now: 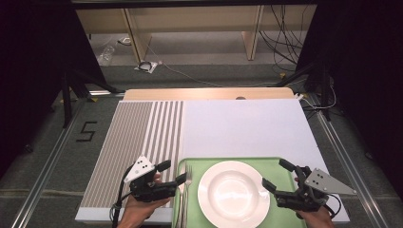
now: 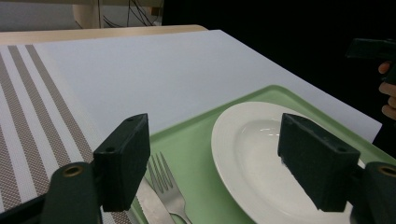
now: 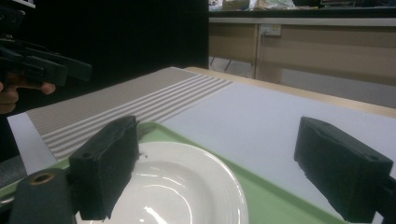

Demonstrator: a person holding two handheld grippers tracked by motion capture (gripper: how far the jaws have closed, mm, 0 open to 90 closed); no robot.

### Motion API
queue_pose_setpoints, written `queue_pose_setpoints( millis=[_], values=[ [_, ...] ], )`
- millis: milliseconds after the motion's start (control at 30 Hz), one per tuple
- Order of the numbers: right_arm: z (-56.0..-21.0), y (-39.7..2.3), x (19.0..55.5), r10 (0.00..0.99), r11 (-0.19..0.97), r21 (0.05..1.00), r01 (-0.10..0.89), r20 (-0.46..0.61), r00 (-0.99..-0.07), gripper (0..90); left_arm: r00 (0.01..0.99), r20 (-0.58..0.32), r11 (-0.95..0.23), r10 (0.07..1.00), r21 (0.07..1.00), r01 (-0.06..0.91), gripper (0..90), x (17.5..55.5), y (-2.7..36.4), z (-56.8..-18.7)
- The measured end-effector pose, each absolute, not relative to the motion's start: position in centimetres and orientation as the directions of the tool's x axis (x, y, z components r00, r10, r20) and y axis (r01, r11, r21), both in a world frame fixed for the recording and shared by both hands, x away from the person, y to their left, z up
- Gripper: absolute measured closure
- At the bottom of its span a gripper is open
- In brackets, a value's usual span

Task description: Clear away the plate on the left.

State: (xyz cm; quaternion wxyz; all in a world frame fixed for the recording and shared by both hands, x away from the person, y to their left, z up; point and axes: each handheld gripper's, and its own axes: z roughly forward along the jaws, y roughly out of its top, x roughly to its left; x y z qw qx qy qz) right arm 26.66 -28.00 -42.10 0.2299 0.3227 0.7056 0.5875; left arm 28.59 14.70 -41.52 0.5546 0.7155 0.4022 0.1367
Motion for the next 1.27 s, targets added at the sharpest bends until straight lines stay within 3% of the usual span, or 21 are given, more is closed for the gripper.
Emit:
queue_pose_setpoints(
  millis=[567,1267],
  values=[
    [-42.1,-27.9,26.6,0.724,0.104,0.977,0.184,0.053,-0.687,14.7,0.645,-0.21,-0.046,0.735,0.933,0.356,20.9,28.1,15.3,-41.9],
    [-42.1,-28.0,26.7,0.724,0.104,0.978,0.183,0.052,-0.688,14.7,0.631,-0.218,-0.021,0.745,0.937,0.349,20.9,28.2,15.8,-41.9]
  ],
)
